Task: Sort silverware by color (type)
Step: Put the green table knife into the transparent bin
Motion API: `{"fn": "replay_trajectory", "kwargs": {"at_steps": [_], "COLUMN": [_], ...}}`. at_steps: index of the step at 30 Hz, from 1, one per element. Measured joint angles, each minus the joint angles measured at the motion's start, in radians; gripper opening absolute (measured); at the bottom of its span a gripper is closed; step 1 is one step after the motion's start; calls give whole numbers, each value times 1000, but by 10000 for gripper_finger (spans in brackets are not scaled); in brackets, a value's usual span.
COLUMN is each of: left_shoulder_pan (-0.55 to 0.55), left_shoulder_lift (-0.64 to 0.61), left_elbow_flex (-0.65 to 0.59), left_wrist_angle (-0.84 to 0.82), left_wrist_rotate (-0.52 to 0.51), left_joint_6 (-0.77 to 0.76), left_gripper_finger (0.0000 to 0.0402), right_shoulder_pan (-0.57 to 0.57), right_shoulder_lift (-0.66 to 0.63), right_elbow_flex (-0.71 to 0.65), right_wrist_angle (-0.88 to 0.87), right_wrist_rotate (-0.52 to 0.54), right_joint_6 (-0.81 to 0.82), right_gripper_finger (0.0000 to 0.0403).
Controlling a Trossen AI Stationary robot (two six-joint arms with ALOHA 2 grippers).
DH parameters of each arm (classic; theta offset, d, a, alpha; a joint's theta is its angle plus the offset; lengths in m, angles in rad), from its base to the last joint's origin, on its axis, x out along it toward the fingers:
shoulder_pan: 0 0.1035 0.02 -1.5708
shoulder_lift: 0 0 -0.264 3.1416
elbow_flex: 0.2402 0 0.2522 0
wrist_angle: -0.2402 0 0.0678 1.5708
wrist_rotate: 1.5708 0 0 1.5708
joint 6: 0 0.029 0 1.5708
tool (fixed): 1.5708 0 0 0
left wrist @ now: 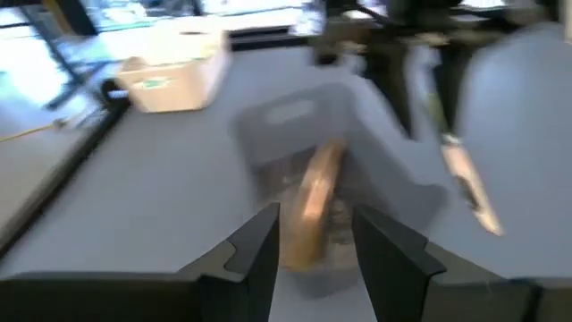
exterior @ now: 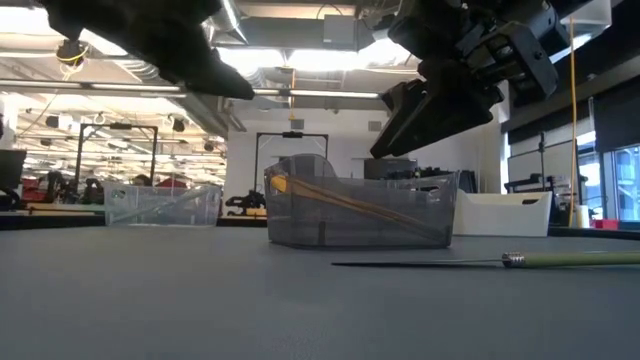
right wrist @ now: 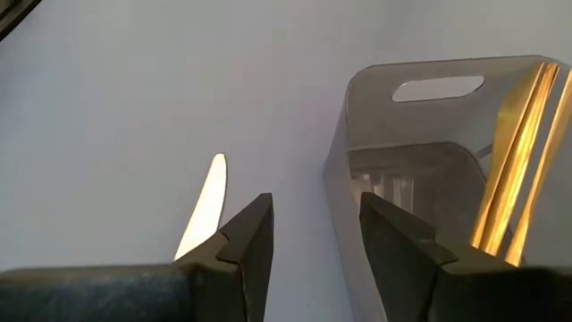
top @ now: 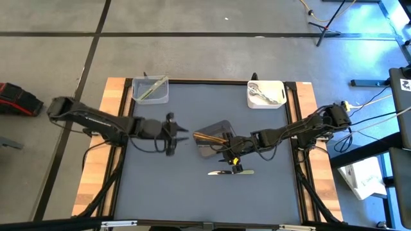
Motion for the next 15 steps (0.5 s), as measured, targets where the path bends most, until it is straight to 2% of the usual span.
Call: {"fn": "replay_trajectory", "kwargs": {"at_steps": [6,11,15], "left_shoulder_pan": [-136,-172,-203], "left_shoulder_lift": [145,248,290], "left_elbow_flex": [-1,-1,-1], "left_wrist_angle": [172,307,363], "left_wrist_rotate": [-31,-38,-41], "left_joint_6": [3,-20,-76], "left_gripper_finger": [137,137,137], "right_shoulder_pan": [18,81,145], "right_shoulder_lift": [-8,-8,-9], "right_elbow_flex": [0,0,0], "right_wrist_angle": [-2,-4,-22], "right_wrist_rotate": [2,12,60], "right_joint_6": [6,25,48], "right_gripper_finger": [154,154,154]}}
